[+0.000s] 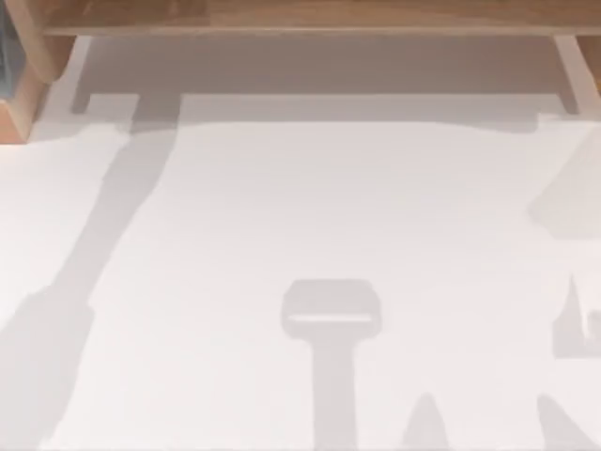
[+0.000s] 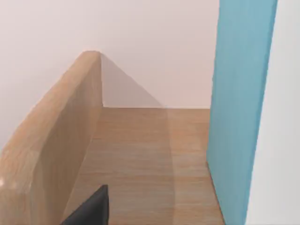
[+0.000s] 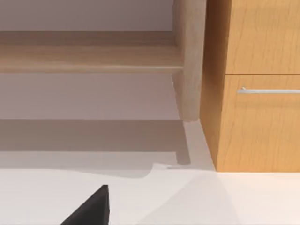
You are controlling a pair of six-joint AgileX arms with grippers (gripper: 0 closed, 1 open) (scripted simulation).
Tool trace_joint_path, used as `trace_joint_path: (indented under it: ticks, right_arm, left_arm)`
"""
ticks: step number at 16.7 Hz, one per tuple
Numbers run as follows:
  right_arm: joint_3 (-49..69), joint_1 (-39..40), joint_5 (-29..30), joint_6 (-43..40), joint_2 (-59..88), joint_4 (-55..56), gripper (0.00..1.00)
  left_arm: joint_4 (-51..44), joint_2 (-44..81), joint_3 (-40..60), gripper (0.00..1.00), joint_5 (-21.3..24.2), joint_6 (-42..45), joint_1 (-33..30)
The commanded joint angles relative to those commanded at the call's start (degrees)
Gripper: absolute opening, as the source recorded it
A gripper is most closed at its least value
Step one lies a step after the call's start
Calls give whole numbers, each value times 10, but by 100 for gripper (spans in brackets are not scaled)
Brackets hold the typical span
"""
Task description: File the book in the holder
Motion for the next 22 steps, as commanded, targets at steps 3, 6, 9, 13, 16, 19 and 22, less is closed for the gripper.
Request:
trace_joint_path:
  ticks: [3,6,9,13,16,19,22]
  right_arm:
    - [0,0,0,0,0,0,100]
    - [0,0,0,0,0,0,100]
    - [0,0,0,0,0,0,100]
    - [0,0,0,0,0,0,100]
    - [0,0,0,0,0,0,100]
    - [0,0,0,0,0,0,100]
    - [0,0,0,0,0,0,100]
  left_arm:
    - [-2,98,99,100,-16,0,-18]
    - [-4,144,148,100,-24,1,-27]
    - [-4,148,153,100,-25,1,-28]
    - [-6,154,160,100,-22,0,-25]
    - [-15,182,197,100,-18,0,-22]
    - [-20,197,217,100,-16,0,-20]
    - [-20,197,217,100,-16,0,-20]
